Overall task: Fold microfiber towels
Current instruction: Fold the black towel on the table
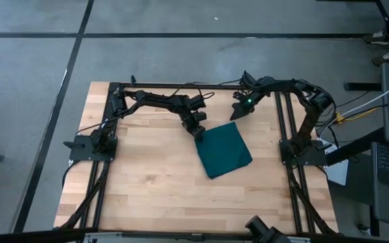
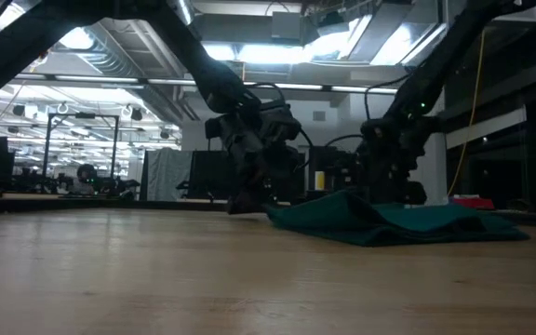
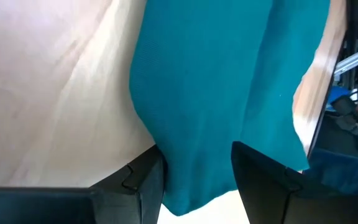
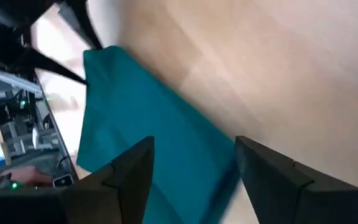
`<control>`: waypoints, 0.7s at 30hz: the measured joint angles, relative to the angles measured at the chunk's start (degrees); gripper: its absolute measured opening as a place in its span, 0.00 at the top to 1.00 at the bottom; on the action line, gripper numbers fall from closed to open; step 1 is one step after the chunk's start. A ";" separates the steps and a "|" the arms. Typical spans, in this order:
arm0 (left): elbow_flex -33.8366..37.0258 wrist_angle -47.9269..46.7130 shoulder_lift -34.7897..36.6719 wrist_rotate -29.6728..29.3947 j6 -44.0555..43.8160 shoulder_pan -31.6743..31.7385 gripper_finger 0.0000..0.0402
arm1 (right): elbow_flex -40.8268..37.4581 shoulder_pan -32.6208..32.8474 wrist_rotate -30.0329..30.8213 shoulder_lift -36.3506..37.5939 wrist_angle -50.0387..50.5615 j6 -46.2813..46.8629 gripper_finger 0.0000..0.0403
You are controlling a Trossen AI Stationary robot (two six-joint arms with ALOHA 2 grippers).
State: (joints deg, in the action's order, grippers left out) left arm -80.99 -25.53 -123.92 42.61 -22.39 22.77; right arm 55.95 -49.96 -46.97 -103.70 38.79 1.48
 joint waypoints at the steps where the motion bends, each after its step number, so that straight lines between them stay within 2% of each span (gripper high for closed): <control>1: 0.00 0.42 0.02 0.25 -0.07 0.10 0.57 | 0.48 0.53 -0.18 0.00 -0.03 0.21 0.43; 13: -0.07 1.64 0.16 0.60 0.69 0.71 0.57 | 1.41 3.57 3.88 -0.75 2.92 0.62 0.55; 21: -0.09 1.61 0.24 2.00 2.79 0.85 0.57 | 1.39 5.00 6.92 -3.74 10.13 -3.86 0.54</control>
State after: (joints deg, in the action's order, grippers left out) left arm -81.08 -23.92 -123.68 44.60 -19.60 23.62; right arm 57.34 -44.96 -40.05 -107.44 48.93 -2.37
